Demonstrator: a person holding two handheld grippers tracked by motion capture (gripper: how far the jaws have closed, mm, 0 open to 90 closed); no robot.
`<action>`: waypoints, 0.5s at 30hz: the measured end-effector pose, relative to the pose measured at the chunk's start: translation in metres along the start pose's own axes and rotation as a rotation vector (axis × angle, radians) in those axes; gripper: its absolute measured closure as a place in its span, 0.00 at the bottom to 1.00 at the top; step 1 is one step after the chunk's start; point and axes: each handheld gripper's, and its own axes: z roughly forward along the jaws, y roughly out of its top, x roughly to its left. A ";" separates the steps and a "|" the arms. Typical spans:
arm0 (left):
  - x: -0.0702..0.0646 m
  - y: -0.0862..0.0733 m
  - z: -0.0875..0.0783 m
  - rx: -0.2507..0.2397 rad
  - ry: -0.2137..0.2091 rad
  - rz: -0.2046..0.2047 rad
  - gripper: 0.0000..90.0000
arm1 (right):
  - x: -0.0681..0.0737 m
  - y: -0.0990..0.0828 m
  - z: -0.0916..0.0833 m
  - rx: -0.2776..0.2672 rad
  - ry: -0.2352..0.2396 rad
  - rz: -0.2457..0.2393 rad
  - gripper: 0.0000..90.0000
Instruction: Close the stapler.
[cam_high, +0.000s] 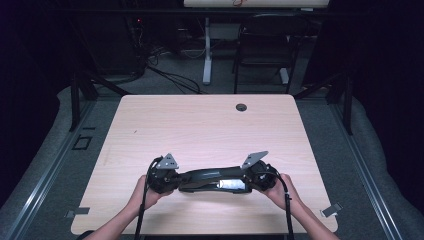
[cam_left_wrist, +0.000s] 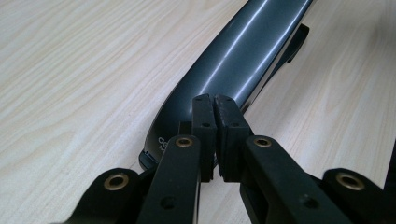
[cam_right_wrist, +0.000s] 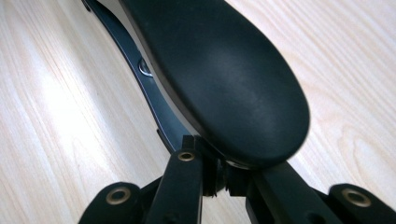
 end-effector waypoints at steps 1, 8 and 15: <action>0.000 0.000 0.000 0.001 -0.001 0.001 0.97 | -0.001 -0.001 0.001 0.000 0.001 0.003 0.96; 0.000 0.000 0.000 0.007 -0.010 0.001 0.96 | -0.004 -0.003 0.003 0.029 0.026 0.015 0.96; 0.000 0.000 0.001 0.016 -0.007 0.007 0.93 | -0.006 -0.003 0.003 0.055 0.044 0.009 0.95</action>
